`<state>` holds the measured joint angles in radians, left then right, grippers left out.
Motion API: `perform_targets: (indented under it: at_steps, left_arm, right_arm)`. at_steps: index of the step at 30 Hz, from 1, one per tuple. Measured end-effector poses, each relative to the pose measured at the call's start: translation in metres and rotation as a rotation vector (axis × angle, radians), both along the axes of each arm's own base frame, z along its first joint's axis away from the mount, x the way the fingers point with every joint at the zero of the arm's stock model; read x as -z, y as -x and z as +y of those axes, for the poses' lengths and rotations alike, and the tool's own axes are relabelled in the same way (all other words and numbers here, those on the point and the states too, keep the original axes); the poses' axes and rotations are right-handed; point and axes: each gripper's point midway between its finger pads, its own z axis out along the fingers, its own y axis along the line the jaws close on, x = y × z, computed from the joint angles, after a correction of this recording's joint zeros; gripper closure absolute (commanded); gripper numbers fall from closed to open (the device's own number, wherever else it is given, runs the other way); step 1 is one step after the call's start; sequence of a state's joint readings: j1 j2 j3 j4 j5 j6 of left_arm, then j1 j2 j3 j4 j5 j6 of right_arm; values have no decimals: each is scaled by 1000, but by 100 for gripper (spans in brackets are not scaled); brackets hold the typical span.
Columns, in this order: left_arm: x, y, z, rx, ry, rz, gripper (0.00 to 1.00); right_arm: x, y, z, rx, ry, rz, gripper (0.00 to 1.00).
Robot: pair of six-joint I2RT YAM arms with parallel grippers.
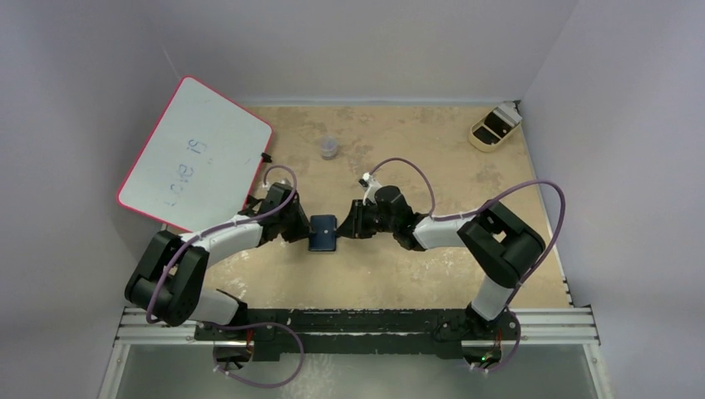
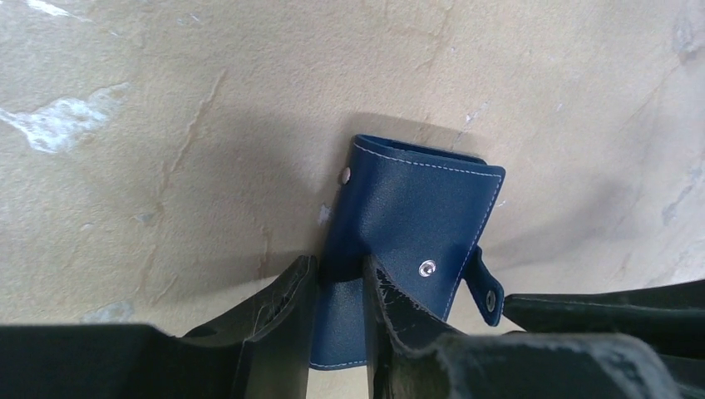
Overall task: Put the credit cards into the card holder
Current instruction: Close the card holder at the center of the board.
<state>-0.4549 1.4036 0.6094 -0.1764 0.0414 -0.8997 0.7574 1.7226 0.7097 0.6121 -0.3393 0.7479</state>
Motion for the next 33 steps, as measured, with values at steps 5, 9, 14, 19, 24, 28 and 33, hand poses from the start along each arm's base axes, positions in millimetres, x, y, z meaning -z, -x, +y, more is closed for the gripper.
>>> perform_targets:
  at_steps: [5,9,14,19,24,28,33]
  left_arm:
    - [0,-1,-7,-26,60,-8,80]
    - [0,-1,-12,-33,85,-7,80]
    - [0,-2,-13,-40,95,-5,80]
    - [0,-1,-13,-41,96,-4,80]
    - [0,-1,-14,-41,96,-4,79]
    - [0,-1,-14,-40,96,-4,79]
    - [0,-1,-14,-40,97,-4,79]
  right_arm:
    - [4,0,0,1,7,8,81]
    - [4,0,0,1,6,8,80]
    - [5,1,-1,1,10,11,74]
    - [1,2,-5,9,22,16,71]
    - [-12,-2,-6,14,8,-7,74]
    - [-15,-8,-8,23,5,-13,77]
    - [-13,-15,-6,26,8,-9,78]
